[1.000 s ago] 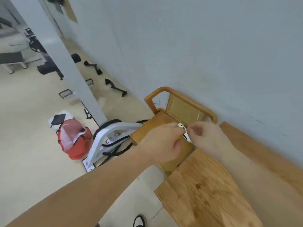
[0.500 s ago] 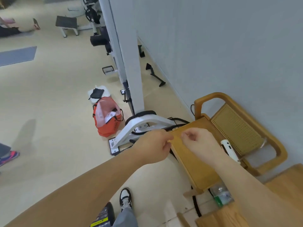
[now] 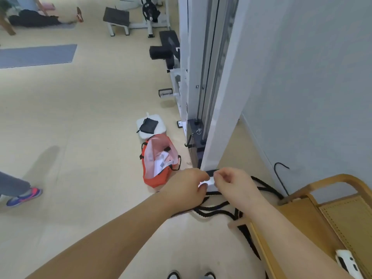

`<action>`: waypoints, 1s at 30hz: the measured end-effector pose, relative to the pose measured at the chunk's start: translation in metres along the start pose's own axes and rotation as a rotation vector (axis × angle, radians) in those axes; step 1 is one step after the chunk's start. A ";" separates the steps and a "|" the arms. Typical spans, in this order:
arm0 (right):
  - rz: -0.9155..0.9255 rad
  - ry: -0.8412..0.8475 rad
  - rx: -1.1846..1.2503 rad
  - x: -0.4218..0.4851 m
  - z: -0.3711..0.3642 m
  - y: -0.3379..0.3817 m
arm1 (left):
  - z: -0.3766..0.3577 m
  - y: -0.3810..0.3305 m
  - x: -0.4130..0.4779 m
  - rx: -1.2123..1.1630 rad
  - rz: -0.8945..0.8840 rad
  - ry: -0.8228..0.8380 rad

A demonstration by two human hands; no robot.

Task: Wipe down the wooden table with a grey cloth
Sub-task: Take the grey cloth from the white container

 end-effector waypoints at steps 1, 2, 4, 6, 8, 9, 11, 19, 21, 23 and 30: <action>-0.008 0.023 0.007 0.016 -0.007 0.009 | 0.007 0.012 0.011 -0.012 0.021 0.005; -0.013 0.045 0.018 0.032 -0.015 0.018 | 0.013 0.024 0.021 -0.023 0.040 0.008; -0.020 0.069 0.057 0.066 -0.031 0.032 | 0.027 0.045 0.042 -0.027 0.050 0.001; -0.051 0.084 0.112 0.099 -0.047 0.047 | 0.039 0.067 0.060 -0.018 0.048 -0.025; -0.114 0.099 0.197 0.129 -0.064 0.064 | 0.053 0.091 0.079 -0.011 0.102 -0.050; -0.139 0.109 0.229 0.144 -0.073 0.071 | 0.061 0.103 0.089 -0.014 0.130 -0.053; -0.144 0.126 0.233 0.174 -0.090 0.086 | 0.075 0.127 0.109 -0.028 0.188 -0.068; -0.280 0.141 0.316 0.283 -0.160 0.157 | 0.114 0.249 0.196 -0.081 0.294 0.015; -0.304 0.113 0.347 0.323 -0.181 0.178 | 0.124 0.292 0.230 -0.062 0.258 0.062; -0.323 0.054 0.375 0.359 -0.202 0.198 | 0.130 0.331 0.266 -0.038 0.199 0.112; -0.472 -0.125 0.494 0.429 -0.258 0.240 | 0.156 0.419 0.351 0.002 0.058 0.332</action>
Point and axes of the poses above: each hand's wrist, its own x-axis towards the middle knuckle, its own z-axis out of the back of the hand, y = z × x, the point moved 2 cm from there along x, towards the middle knuckle, and after that the axes turned 11 degrees about -y, right-handed, at the moved point
